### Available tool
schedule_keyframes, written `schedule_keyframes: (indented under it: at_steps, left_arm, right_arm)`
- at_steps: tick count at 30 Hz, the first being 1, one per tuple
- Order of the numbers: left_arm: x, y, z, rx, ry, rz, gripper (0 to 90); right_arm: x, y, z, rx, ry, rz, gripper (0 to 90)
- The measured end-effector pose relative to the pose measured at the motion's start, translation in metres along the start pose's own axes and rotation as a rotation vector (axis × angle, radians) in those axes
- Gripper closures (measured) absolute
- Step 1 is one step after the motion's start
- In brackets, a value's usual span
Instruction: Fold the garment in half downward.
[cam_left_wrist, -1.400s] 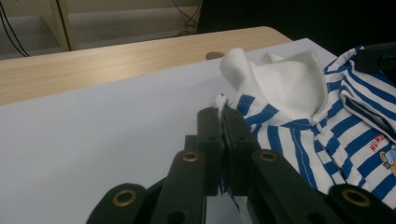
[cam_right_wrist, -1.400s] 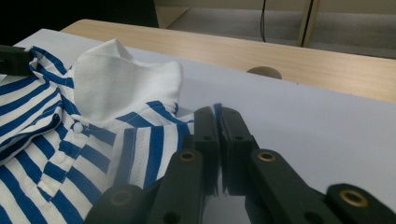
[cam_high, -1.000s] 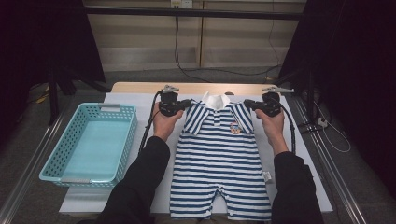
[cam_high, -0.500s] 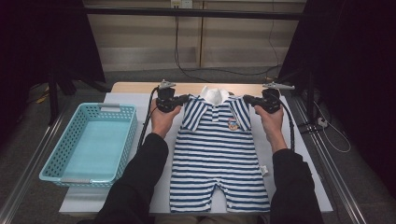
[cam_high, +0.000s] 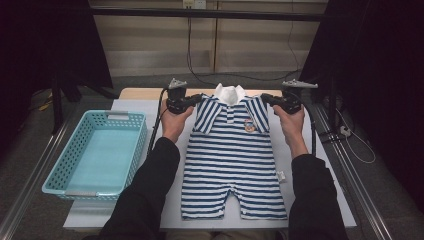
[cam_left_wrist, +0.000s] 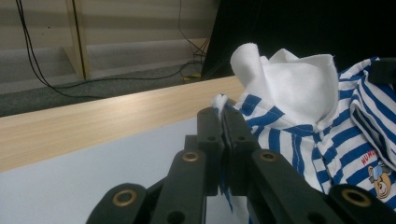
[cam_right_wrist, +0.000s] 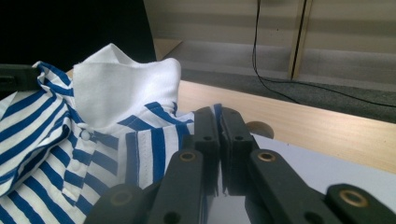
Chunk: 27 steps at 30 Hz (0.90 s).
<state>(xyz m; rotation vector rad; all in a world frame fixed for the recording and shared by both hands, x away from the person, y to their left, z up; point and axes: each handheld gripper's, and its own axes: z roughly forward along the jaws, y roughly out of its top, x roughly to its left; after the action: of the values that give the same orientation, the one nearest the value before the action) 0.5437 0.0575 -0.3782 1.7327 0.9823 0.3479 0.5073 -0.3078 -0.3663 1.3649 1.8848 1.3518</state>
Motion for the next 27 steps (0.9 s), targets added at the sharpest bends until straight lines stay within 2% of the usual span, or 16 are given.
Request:
schedule_keyframes:
  at_steps: [2,3,5,9,11,13,14,16,22,24,27]
  left_arm:
    - [0.000,0.005,-0.001,-0.013,-0.001,0.008,87.5]
    - [-0.001,0.007,-0.002,-0.010,-0.010,-0.005,87.5]
    - [0.000,0.013,-0.004,-0.018,0.009,0.025,87.5]
    - [-0.003,0.011,-0.002,-0.014,0.005,0.026,87.5]
    - [-0.003,0.006,0.001,0.003,0.005,0.036,87.5]
    - [-0.002,-0.001,0.003,-0.003,-0.003,0.013,87.5]
    - [-0.001,-0.005,0.004,0.010,-0.006,0.002,87.5]
    - [0.001,-0.011,0.006,0.018,0.000,0.020,87.5]
    - [0.000,-0.021,0.009,0.042,-0.014,0.011,87.5]
    - [-0.001,-0.025,0.008,0.040,-0.013,0.031,87.5]
    - [-0.001,-0.030,0.006,0.036,-0.015,0.033,87.4]
  right_arm:
    - [0.000,0.004,-0.001,-0.007,-0.003,0.003,86.8]
    - [0.000,0.006,-0.001,-0.009,-0.004,-0.006,86.8]
    - [0.000,0.010,-0.003,-0.018,0.000,-0.003,86.8]
    - [0.000,0.014,-0.005,-0.025,0.007,-0.016,86.8]
    - [-0.001,0.009,-0.005,-0.011,0.009,-0.013,86.8]
    - [-0.003,0.002,-0.003,-0.002,0.008,-0.013,86.8]
    - [-0.004,-0.002,-0.003,0.000,0.011,-0.012,86.8]
    - [-0.006,-0.011,-0.002,0.009,0.017,0.004,86.8]
    - [-0.005,-0.027,0.000,0.035,0.024,0.003,86.8]
    - [-0.005,-0.032,0.000,0.034,0.030,0.007,86.8]
    - [-0.006,-0.038,0.000,0.033,0.036,0.019,86.9]
